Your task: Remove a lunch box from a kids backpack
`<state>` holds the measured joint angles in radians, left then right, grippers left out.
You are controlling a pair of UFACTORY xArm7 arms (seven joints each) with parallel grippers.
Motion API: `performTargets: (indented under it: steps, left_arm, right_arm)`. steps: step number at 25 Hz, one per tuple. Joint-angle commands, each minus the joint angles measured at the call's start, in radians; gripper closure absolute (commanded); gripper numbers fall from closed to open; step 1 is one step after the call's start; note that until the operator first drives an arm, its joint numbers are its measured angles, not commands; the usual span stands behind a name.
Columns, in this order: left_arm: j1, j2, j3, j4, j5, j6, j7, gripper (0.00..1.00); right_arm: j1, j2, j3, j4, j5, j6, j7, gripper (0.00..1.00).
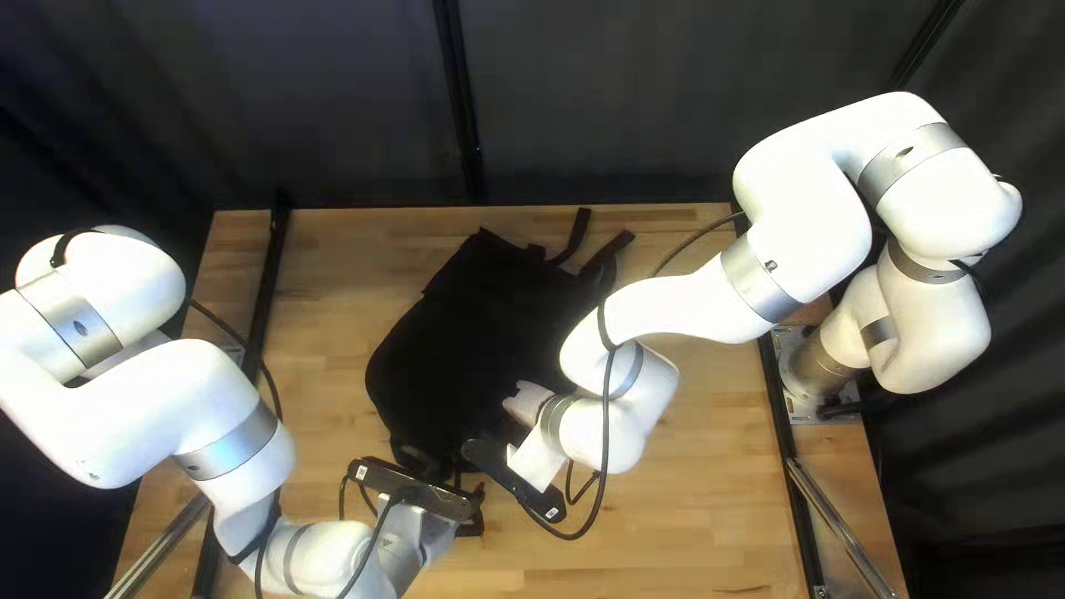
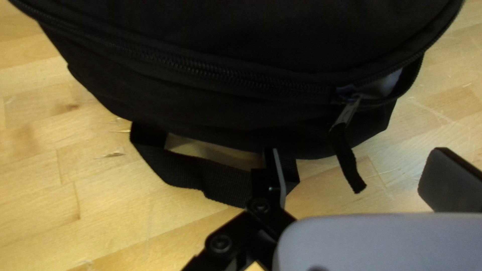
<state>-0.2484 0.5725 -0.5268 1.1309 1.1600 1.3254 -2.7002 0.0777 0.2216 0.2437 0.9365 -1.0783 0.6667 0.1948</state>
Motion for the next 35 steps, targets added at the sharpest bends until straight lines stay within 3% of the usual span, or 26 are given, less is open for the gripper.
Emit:
performTargets:
  steps: [1, 11, 20, 35]
  left_arm:
    - [0.001, 0.013, 0.006, 0.004, 0.007, -0.009, -0.01, 1.0]
    - [0.009, -0.021, -0.026, -0.017, -0.073, 0.009, 0.019, 1.0]
    - [0.043, -0.064, -0.031, -0.084, -0.06, -0.055, 0.01, 1.0]
    - [0.118, -0.238, -0.056, -0.292, -0.097, -0.161, -0.013, 1.0]
  right_arm:
    - [0.0, 0.0, 0.0, 0.0, 0.0, 0.0, 0.0, 1.0]
    - [0.0, 0.0, 0.0, 0.0, 0.0, 0.0, 0.0, 1.0]
    - [0.0, 0.0, 0.0, 0.0, 0.0, 0.0, 0.0, 1.0]
    - [0.0, 0.0, 0.0, 0.0, 0.0, 0.0, 0.0, 1.0]
